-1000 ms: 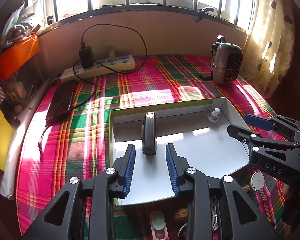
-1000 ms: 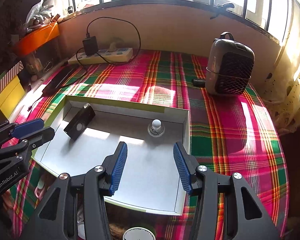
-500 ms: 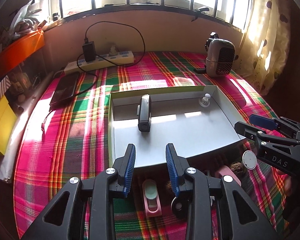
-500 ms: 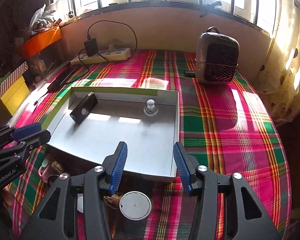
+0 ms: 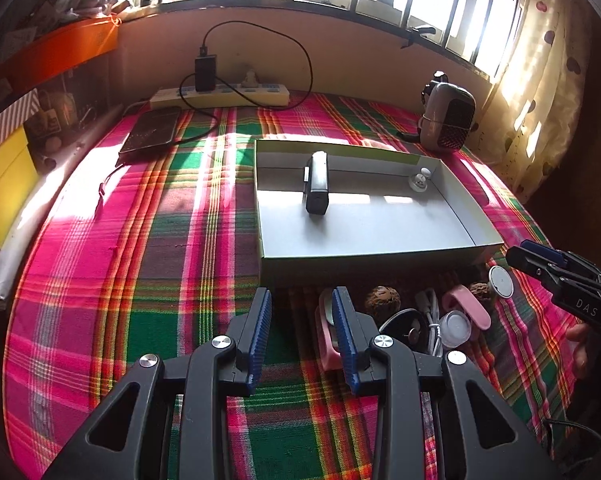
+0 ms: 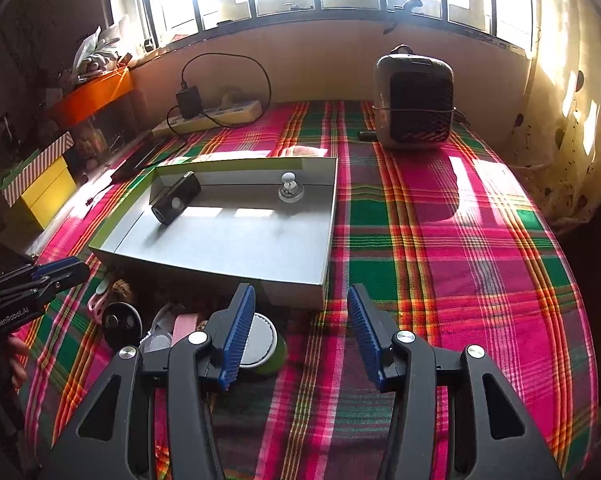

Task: Organize objects
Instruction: 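Withdraw both tools from the box back toward the remaining items, then grasp the pink holder with the left gripper while the right gripper grasps the green cup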

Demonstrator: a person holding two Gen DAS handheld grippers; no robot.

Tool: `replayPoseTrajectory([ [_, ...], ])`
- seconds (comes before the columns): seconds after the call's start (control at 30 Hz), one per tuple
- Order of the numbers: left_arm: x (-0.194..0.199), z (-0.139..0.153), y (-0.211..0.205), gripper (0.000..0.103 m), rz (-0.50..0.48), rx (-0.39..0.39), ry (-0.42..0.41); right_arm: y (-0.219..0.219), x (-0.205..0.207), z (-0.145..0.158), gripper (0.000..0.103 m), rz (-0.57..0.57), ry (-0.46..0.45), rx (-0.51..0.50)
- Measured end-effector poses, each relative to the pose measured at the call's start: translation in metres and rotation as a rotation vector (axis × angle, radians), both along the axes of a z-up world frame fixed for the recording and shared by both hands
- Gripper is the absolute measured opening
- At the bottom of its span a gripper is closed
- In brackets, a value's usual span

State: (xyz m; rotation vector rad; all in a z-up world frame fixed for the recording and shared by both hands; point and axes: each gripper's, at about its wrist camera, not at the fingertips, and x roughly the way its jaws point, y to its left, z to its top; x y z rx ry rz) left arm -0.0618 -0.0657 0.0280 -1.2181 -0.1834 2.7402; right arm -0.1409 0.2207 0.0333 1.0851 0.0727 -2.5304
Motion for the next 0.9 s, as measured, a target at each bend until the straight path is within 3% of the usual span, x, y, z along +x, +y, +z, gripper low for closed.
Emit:
replayPoseTrajectory([
  [0.27,0.009,-0.007,0.002,0.033,-0.037,0.05,-0.011,0.006,0.012,-0.009,0.054,0.023,-0.013,-0.024],
  [0.9,-0.002,-0.024,0.012,0.034,-0.035,-0.002,-0.065,-0.005,0.021,-0.021,0.058,0.089,-0.028,-0.008],
])
